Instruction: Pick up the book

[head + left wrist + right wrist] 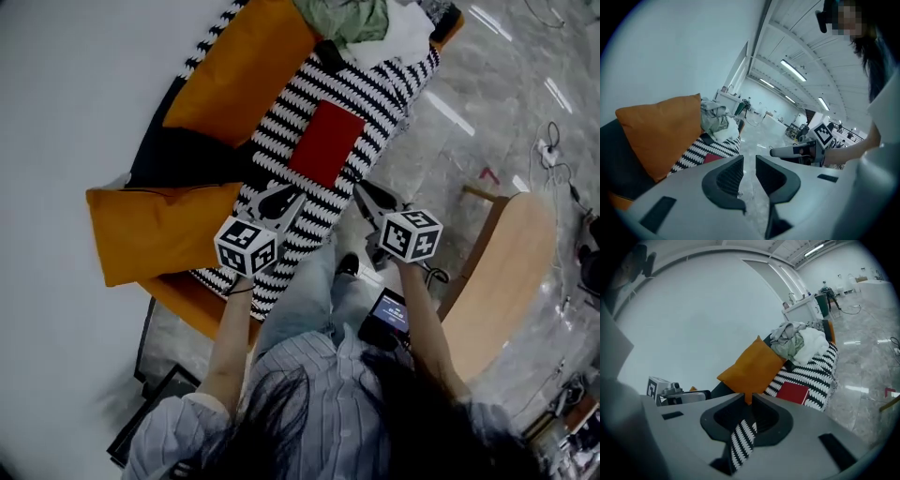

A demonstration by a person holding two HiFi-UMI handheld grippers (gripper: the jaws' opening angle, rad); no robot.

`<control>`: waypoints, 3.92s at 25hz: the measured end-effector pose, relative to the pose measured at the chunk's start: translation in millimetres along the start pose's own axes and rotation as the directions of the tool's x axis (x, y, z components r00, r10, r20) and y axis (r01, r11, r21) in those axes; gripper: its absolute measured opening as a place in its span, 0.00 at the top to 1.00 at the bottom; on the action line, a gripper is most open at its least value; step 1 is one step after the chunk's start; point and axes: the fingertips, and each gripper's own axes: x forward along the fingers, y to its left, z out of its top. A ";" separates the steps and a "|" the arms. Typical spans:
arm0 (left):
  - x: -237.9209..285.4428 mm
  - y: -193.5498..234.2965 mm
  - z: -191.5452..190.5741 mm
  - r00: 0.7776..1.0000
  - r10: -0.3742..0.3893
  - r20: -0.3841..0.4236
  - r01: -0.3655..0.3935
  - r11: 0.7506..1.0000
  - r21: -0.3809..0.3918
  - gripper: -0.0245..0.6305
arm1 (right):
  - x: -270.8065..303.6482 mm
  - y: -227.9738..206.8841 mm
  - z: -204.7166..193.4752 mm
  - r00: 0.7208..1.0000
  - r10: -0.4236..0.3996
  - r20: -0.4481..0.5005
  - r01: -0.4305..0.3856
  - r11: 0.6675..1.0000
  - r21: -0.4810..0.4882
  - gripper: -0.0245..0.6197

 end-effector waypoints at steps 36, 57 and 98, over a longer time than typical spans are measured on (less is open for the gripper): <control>227.6 250.0 -203.7 0.817 -0.204 -0.540 0.133 0.977 -0.168 0.49 | 226.2 -233.7 -157.6 0.952 -0.022 -0.306 0.146 0.909 0.390 0.51; 245.5 258.5 -224.6 0.829 -0.307 -0.468 0.152 0.928 -0.339 0.48 | 248.8 -237.1 -161.2 0.968 -0.061 -0.244 0.172 0.867 0.467 0.52; 45.4 -22.0 -3.5 0.989 -0.146 -0.019 0.135 0.949 -0.286 0.48 | -47.9 -25.4 15.7 0.998 -0.064 0.020 0.058 0.977 0.206 0.53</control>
